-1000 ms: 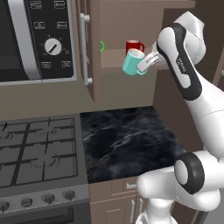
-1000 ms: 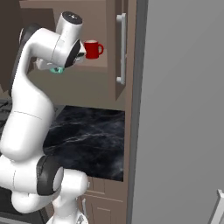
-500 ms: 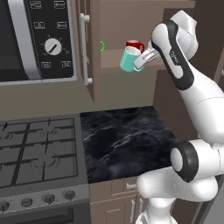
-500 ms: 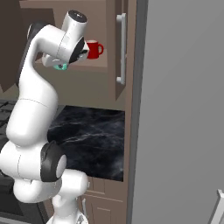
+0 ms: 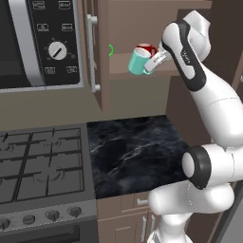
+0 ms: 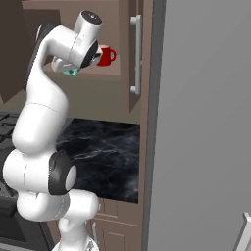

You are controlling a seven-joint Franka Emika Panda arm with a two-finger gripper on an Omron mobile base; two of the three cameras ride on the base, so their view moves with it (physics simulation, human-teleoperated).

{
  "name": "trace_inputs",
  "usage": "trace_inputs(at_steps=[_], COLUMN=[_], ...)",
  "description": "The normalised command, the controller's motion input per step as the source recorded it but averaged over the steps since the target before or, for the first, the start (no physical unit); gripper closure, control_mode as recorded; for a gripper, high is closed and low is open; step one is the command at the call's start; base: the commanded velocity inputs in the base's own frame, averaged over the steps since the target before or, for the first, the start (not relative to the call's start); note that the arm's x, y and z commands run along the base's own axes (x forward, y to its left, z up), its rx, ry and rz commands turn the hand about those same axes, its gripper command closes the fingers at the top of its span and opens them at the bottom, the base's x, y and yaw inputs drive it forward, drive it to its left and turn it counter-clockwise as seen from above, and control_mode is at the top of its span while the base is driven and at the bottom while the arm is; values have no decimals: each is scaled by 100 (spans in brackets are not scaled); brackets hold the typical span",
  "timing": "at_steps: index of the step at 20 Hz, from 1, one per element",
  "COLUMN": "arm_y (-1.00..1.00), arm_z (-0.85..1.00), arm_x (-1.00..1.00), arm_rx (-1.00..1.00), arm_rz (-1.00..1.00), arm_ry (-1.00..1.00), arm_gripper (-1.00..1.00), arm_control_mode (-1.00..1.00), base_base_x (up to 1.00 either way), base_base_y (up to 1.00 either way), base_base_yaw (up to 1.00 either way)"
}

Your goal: Pick the mug on the counter and place it in the cabinet with the handle facing the right, like the mugs already inside.

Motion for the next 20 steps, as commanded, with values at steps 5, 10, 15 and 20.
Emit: trace_inputs(at_steps=[5, 10, 15, 20], arm_y=[0, 0, 1, 14], arm_z=[0, 0, 0, 0], arm_x=[10, 6, 0, 0], arm_rx=[0, 2, 2, 0], arm_rz=[1, 1, 0, 0], arm_ry=[-7, -9, -7, -1], arm_gripper=[100, 100, 100, 100], arm_control_mode=[-100, -100, -100, -100], base_base_x=[0, 0, 0, 0], base_base_y=[0, 0, 0, 0], base_base_yaw=[0, 0, 0, 0])
